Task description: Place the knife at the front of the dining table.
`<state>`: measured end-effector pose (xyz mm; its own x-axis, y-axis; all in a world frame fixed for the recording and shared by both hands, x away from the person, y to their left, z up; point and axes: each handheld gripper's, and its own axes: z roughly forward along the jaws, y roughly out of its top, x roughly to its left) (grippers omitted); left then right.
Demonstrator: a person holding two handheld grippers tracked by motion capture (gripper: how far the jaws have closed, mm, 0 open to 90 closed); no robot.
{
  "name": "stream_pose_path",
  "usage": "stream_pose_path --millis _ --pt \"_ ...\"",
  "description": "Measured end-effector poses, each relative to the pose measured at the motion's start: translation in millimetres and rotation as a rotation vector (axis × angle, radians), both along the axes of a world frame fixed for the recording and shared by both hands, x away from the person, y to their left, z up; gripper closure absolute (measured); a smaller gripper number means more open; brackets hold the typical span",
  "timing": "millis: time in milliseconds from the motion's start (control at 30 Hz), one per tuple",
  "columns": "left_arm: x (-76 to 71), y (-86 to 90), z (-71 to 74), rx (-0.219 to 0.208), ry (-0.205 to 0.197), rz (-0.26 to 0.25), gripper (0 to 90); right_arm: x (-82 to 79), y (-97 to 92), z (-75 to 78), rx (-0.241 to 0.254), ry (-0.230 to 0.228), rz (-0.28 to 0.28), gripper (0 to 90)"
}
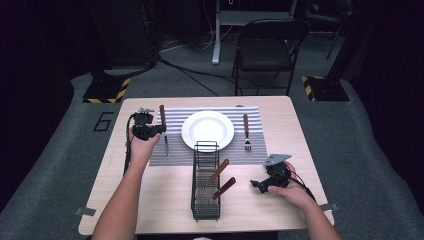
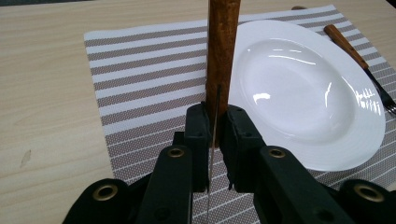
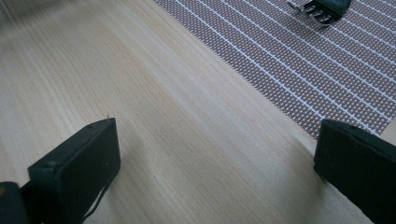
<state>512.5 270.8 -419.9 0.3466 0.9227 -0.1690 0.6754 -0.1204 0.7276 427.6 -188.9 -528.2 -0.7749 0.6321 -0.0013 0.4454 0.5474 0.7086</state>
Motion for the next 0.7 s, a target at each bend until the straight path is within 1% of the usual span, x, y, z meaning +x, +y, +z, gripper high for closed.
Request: stream_pose_path --millis 433,500,633,667,700 --pt "9.4 -2.5 -8.2 -0.015 -0.008 0.022 80.3 0.0 0.0 0.0 0.0 -0.001 0.0 0.0" --pt "12.1 -2.7 -10.4 -0.022 -0.007 0.028 80.3 0.0 0.0 0.0 0.0 0.0 0.0 0.0" --pt "18.8 0.4 -16.8 -0.061 -0.006 0.048 80.3 0.1 0.0 0.0 0.0 0.0 0.0 0.0" --pt "20.6 0.5 -19.4 -0.081 -0.005 0.062 80.3 0.0 0.0 0.0 0.0 0.0 0.0 0.0" --pt "22.0 0.4 -20.9 -0.087 -0.005 0.069 80.3 0.0 0.0 0.0 0.0 0.0 0.0 0.0"
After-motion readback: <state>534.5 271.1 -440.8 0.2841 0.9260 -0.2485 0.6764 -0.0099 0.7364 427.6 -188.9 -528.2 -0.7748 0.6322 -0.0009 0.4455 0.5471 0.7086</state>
